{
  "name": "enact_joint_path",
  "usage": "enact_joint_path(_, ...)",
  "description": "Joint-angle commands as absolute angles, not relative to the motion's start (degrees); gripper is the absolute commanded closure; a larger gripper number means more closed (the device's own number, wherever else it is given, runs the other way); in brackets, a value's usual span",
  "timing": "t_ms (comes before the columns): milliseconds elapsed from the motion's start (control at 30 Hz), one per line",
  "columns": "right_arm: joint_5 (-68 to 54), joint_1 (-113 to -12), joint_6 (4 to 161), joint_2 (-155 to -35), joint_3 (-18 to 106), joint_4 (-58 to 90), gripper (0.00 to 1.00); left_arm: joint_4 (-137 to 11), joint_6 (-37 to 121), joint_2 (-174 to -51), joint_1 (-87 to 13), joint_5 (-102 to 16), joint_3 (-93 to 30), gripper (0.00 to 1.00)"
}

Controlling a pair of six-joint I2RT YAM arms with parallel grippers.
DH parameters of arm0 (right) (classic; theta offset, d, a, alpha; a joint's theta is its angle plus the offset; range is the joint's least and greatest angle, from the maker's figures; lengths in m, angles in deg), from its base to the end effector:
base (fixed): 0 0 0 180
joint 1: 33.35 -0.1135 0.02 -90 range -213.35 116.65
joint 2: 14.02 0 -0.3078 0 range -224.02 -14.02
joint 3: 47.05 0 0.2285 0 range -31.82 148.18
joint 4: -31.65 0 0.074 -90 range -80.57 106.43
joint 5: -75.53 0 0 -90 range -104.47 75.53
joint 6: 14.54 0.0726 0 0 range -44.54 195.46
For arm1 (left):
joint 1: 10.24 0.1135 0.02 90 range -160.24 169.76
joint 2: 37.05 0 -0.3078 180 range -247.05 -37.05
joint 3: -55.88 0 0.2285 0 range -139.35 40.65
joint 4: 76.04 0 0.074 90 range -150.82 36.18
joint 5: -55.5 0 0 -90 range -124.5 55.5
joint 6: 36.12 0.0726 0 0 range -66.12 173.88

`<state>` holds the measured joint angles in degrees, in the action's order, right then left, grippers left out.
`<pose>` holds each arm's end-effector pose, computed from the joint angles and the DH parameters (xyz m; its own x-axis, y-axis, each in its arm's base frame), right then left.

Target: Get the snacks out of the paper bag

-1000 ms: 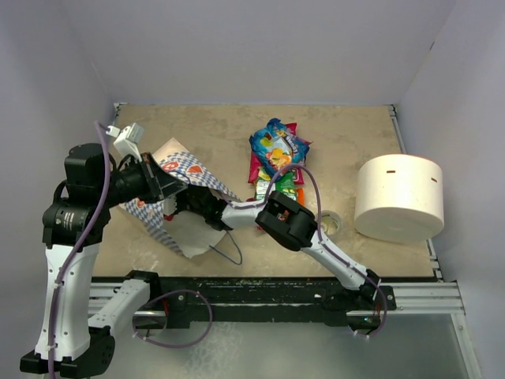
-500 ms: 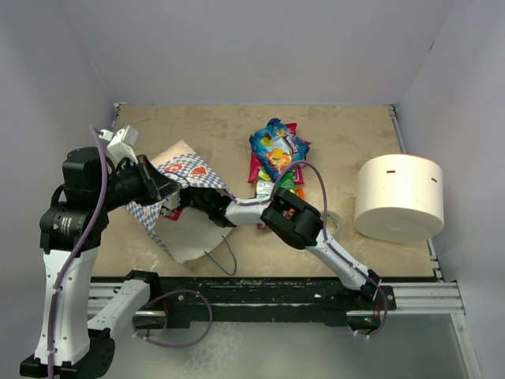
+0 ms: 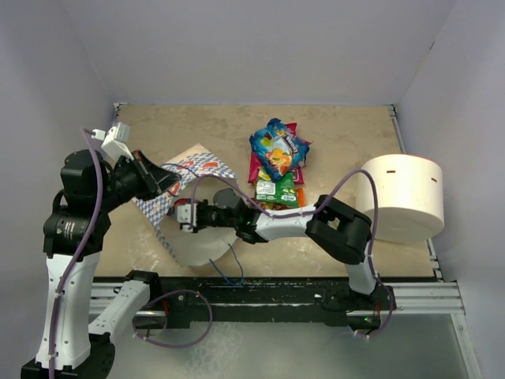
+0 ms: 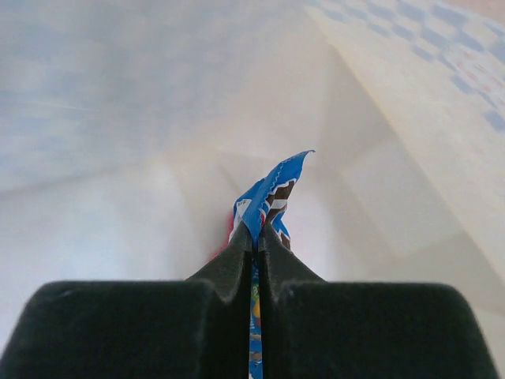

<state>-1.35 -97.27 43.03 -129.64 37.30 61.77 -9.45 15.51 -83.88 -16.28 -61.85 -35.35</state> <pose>0.2020 0.4501 0.2695 0.5152 -0.1355 -0.8463 -0.8273 0.1797 -0.5323 0.0968 -0.0438 0.4456 -0.6151 -0.4893 -0.6182 0.1718 0.6821 -0.7108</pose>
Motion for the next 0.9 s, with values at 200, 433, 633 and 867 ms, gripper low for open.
enact_joint_path(200, 25.4, -97.2, 63.4, -111.9, 22.0, 66.6, 1.00, -15.2, 13.5, -82.4, -16.4, -58.2, -33.2, 1.00)
enact_joint_path(433, 30.7, -97.0, 53.0, -92.7, 19.1, 35.0, 1.00, -13.1, 14.7, -82.4, -16.4, -54.4, -33.7, 1.00)
enact_joint_path(633, 19.1, -95.4, 46.7, -74.6, 22.6, 12.1, 1.00, -9.9, 16.8, -80.9, -16.4, -49.1, -33.8, 1.00)
enact_joint_path(867, -11.1, -85.2, 45.8, -63.9, 22.0, 8.7, 1.00, -7.6, 18.0, -80.2, -16.4, -48.3, -33.6, 1.00)
